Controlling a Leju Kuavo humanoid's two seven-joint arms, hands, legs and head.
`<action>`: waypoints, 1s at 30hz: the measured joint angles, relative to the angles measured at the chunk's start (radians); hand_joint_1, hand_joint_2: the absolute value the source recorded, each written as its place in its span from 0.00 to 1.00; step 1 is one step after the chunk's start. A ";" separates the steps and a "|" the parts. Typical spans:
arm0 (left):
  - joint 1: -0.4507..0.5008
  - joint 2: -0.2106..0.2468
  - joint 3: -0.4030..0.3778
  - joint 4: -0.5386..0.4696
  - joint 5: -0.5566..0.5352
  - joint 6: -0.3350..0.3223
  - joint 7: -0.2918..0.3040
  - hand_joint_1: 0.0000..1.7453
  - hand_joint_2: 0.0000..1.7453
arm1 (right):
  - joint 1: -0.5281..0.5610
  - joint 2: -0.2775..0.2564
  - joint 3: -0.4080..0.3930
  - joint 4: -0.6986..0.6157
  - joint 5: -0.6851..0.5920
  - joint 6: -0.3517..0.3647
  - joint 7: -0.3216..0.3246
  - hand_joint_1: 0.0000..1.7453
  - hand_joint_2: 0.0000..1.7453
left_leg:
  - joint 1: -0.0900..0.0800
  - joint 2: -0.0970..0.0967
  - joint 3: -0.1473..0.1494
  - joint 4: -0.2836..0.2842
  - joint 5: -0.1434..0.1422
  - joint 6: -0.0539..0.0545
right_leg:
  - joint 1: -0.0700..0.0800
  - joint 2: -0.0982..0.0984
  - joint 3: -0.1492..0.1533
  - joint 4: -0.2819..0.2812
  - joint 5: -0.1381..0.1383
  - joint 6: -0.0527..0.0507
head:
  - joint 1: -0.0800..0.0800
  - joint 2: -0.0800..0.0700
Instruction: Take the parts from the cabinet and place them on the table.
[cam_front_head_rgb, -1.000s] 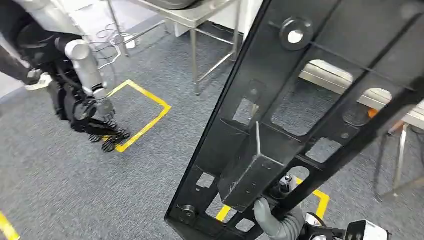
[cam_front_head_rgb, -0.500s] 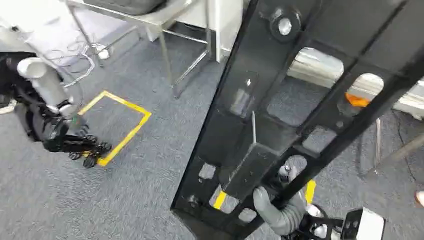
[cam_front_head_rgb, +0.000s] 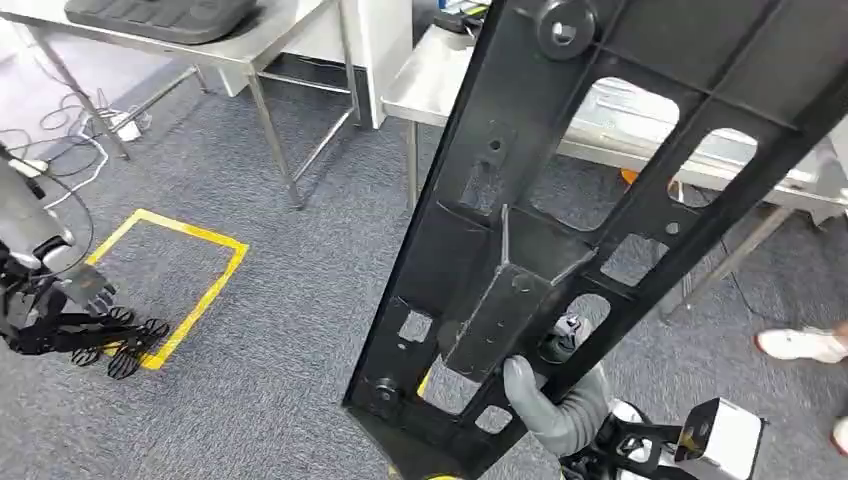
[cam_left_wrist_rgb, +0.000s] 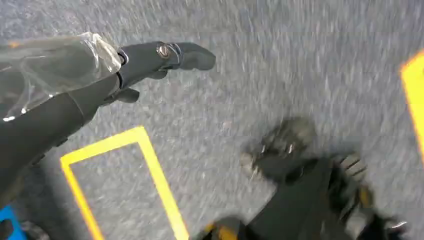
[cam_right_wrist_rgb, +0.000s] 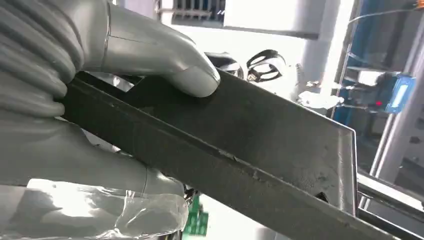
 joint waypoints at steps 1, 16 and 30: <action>0.005 -0.001 0.000 0.000 0.000 -0.004 0.018 0.00 1.00 | 0.005 0.000 0.000 0.000 0.002 -0.004 0.004 1.00 1.00 | 0.000 0.014 0.000 0.000 -0.001 0.000 | -0.003 -0.008 -0.040 0.079 -0.031 0.004 | 0.000 0.000; 0.005 0.005 0.000 0.001 -0.017 0.016 -0.027 0.00 1.00 | 0.008 -0.001 0.000 0.002 0.002 -0.009 0.029 1.00 1.00 | 0.007 0.013 -0.088 0.259 -0.169 -0.061 | -0.014 -0.014 0.085 -0.171 0.095 -0.034 | -0.003 0.000; 0.007 -0.003 0.000 0.001 -0.007 0.005 -0.004 0.00 1.00 | -0.015 -0.006 0.007 0.013 0.004 -0.013 0.045 1.00 1.00 | 0.006 -0.015 0.003 -0.001 -0.004 -0.002 | -0.011 0.000 0.021 -0.051 0.025 0.005 | -0.001 0.000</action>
